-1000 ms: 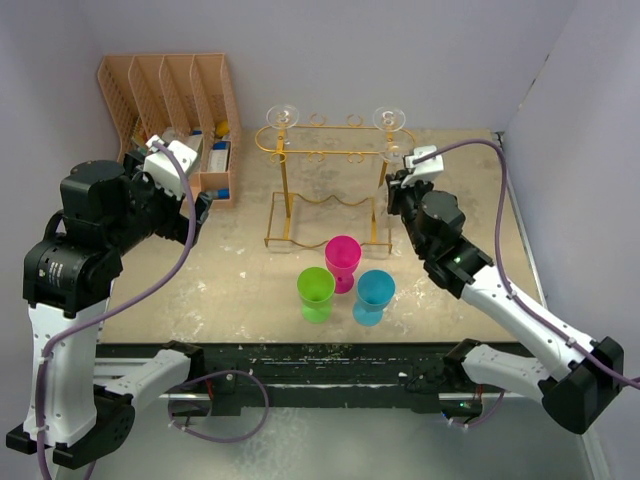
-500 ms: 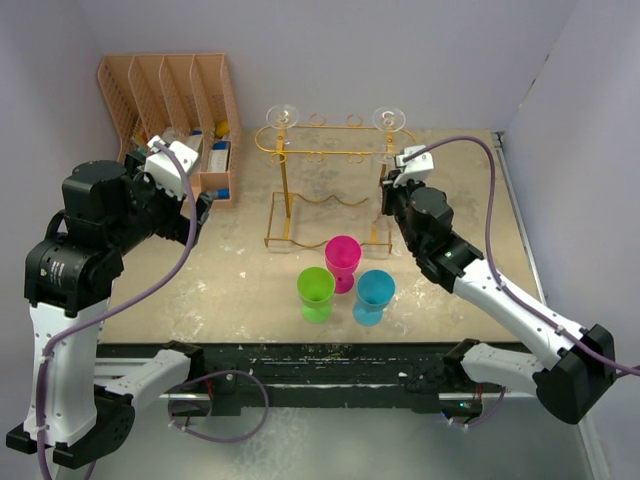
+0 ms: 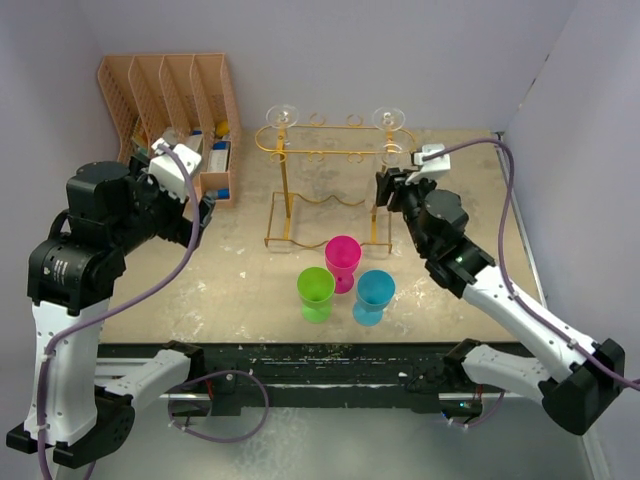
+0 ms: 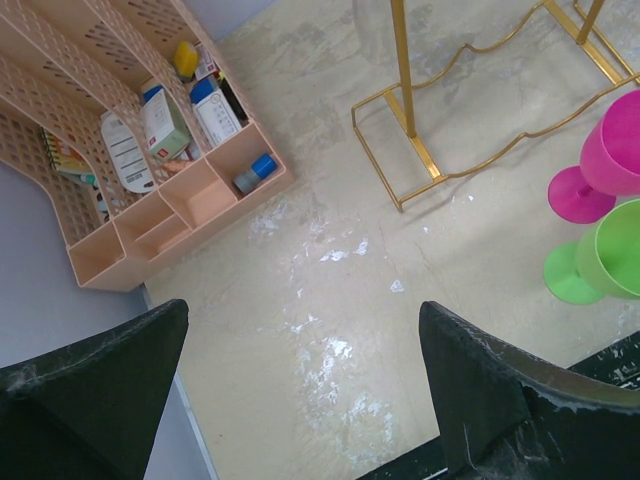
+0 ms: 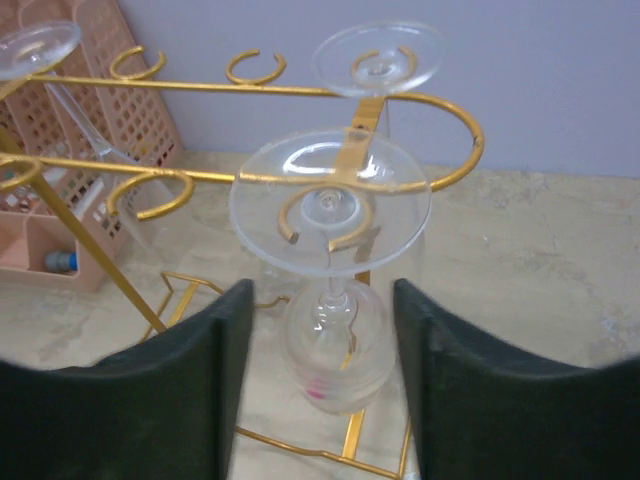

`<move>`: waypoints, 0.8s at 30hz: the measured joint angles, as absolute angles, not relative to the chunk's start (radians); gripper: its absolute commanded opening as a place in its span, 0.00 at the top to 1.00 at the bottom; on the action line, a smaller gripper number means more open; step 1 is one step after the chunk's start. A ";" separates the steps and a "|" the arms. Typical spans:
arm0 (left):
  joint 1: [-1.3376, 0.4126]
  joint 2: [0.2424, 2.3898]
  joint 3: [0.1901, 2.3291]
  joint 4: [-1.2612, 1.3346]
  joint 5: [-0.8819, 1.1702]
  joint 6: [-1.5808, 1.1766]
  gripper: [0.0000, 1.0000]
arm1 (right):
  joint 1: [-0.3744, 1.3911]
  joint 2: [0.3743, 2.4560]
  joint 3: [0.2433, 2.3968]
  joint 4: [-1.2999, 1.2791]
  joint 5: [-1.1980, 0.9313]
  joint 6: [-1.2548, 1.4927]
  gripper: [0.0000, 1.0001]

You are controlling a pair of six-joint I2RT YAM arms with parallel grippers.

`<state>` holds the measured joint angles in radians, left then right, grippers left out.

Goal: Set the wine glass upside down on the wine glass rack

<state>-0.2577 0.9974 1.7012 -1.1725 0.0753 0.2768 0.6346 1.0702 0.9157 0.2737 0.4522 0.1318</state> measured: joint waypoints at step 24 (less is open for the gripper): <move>-0.337 1.110 1.630 -1.481 0.553 0.585 0.06 | 0.635 0.696 1.007 -0.472 0.023 0.018 0.00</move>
<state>-0.3367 1.1095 1.6299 -1.4815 0.5529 0.5854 0.6346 0.6964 1.0073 -0.4721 0.0231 0.0177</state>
